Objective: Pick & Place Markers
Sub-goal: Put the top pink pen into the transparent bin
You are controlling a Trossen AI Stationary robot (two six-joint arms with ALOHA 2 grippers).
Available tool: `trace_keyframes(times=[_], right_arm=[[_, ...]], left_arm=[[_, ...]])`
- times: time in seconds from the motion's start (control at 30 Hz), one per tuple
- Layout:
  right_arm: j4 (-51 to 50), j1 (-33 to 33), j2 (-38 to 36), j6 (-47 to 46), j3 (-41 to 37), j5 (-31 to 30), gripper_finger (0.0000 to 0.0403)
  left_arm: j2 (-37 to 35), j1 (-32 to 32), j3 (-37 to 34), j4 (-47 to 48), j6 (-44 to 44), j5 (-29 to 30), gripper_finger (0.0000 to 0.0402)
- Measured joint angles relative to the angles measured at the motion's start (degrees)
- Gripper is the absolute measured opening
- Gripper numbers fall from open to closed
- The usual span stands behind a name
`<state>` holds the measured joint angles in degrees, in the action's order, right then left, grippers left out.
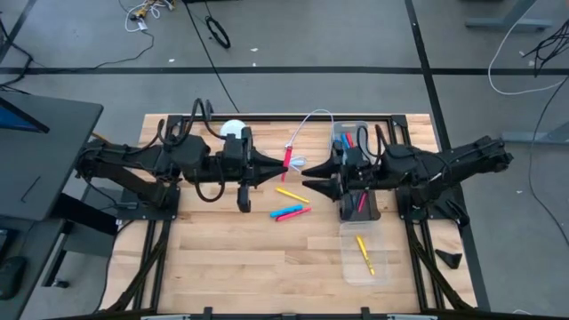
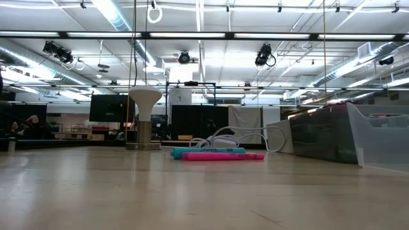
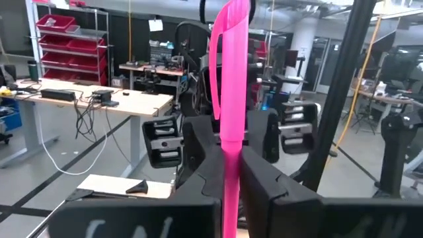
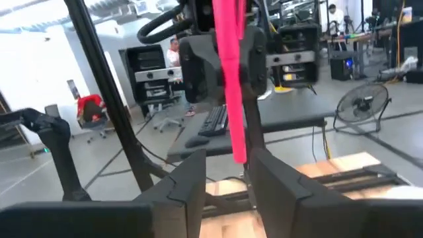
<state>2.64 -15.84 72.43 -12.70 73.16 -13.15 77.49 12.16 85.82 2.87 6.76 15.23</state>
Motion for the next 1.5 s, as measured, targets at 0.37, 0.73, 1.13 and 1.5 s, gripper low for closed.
trace_keyframes(times=[0.37, 0.73, 1.13, 1.5], right_arm=[[-0.2, 0.3, 8.4, 7.8, 7.8, 0.0, 0.0156], [4.2, 0.3, 10.0, 8.5, 7.8, 0.1, 0.0157], [5.5, 0.4, 9.9, 5.4, 7.8, 0.7, 0.0157], [5.6, 0.9, 10.9, 4.7, 7.9, 0.6, 0.0137]], left_arm=[[0.0, 0.0, 0.0, -0.9, 0.2, -1.4, 0.0026], [0.1, 2.6, 0.0, -1.3, 0.5, -2.4, 0.0025], [0.1, 2.6, 0.0, -1.3, 0.5, -2.0, 0.0025], [0.1, 2.5, 0.0, -0.5, 0.4, -2.0, 0.0025]])
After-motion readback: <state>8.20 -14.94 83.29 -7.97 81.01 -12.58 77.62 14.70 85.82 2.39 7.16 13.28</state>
